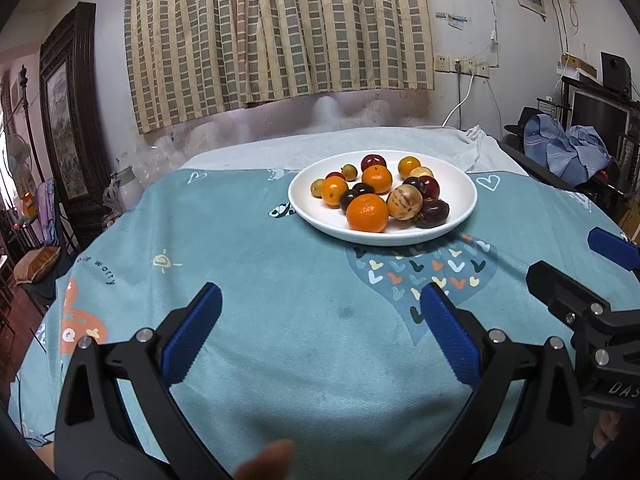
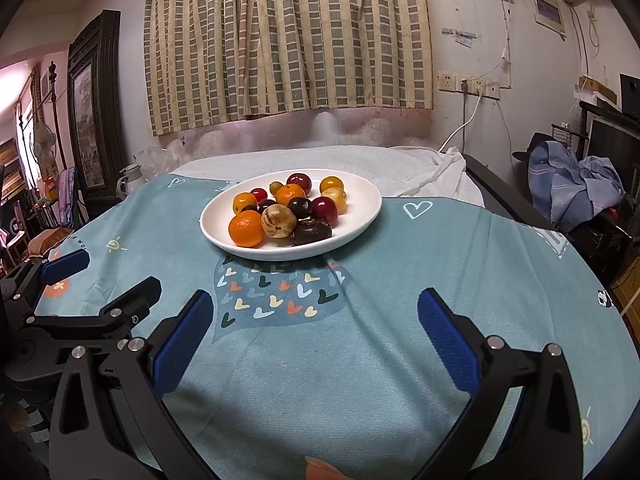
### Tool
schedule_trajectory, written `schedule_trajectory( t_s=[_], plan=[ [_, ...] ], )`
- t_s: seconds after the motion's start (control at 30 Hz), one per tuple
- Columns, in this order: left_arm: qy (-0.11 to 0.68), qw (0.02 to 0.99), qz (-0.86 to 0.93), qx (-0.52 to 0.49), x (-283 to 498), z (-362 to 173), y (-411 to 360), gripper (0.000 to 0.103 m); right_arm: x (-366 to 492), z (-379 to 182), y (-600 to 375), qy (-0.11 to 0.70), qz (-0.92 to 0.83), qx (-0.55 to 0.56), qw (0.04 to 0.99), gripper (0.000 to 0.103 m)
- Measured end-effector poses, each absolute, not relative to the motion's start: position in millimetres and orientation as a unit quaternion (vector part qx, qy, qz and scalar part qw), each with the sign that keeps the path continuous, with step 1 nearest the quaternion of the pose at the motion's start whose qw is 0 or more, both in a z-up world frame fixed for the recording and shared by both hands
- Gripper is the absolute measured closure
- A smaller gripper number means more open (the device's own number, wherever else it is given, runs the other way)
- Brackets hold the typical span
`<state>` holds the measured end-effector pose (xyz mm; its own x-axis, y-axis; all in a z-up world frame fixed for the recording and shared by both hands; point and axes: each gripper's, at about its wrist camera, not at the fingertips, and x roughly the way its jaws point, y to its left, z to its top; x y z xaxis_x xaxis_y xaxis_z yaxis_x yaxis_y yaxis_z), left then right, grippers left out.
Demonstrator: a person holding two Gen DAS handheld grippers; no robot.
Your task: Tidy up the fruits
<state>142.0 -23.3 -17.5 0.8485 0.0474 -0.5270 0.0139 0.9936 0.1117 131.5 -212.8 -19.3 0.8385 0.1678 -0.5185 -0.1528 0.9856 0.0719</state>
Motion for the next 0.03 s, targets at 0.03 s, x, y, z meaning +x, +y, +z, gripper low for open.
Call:
schedule_trajectory(
  t_s=[0.03],
  plan=[
    [0.276, 0.959, 0.008, 0.055, 142.6, -17.7, -22.9, 0.002, 131.6, -19.4, -212.7, 0.272, 0.084, 0.014, 0.959, 0.001]
  ],
)
